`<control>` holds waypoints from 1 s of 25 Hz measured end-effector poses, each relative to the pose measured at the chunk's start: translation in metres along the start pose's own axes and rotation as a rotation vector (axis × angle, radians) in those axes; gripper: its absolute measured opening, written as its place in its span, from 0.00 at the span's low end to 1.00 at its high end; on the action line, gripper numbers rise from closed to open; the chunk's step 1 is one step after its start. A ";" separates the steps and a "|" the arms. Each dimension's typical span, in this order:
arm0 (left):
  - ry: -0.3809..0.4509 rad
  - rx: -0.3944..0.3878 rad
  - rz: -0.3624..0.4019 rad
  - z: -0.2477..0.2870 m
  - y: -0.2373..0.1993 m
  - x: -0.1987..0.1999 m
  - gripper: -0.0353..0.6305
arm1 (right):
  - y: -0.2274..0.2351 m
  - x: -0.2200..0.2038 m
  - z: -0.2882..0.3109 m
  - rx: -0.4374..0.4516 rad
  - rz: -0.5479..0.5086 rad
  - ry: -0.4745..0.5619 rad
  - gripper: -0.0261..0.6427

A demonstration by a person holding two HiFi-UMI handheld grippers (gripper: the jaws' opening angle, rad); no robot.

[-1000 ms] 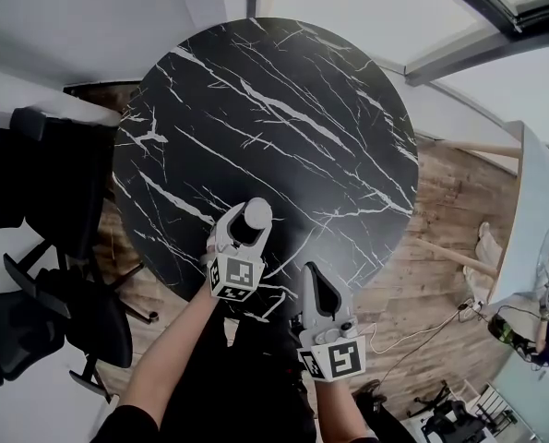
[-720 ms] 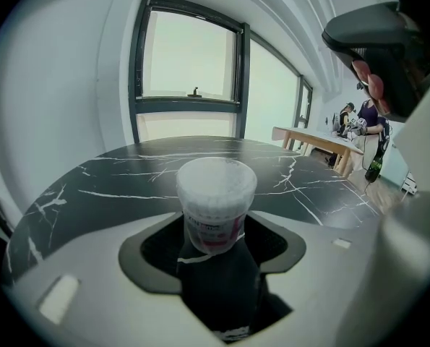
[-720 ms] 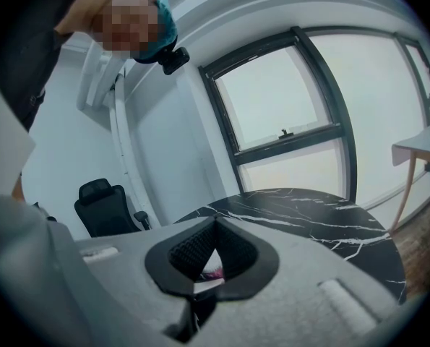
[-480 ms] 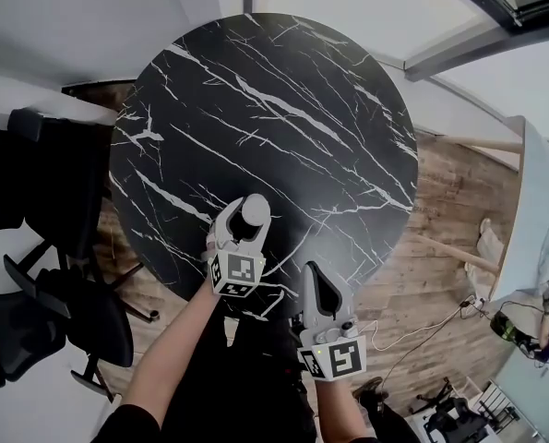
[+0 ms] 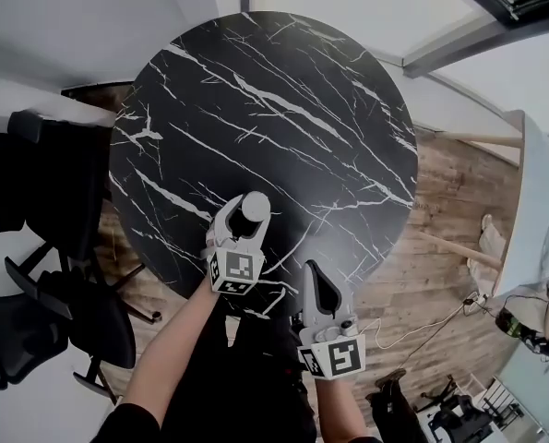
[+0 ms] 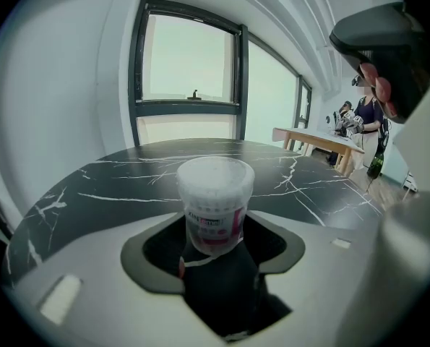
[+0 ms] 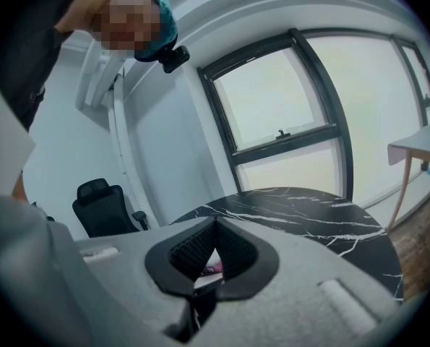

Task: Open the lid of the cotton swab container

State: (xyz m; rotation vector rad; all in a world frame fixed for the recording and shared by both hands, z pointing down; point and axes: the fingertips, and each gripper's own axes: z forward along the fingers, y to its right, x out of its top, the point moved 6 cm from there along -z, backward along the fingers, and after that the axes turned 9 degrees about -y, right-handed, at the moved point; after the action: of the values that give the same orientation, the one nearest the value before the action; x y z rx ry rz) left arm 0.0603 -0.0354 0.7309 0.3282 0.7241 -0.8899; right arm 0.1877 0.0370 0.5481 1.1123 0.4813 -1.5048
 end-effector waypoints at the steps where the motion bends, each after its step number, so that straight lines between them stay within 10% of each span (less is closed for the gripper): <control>1: 0.009 -0.010 -0.003 -0.001 0.000 0.000 0.44 | -0.001 -0.001 -0.001 0.000 -0.001 0.000 0.03; 25: 0.141 -0.119 0.091 -0.121 -0.006 0.043 0.43 | -0.046 0.004 -0.032 -0.011 -0.059 0.018 0.03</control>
State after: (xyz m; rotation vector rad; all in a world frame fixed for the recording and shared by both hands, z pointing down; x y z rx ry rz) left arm 0.0206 0.0012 0.6144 0.3179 0.8820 -0.7392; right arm 0.1575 0.0729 0.5173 1.1119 0.5379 -1.5427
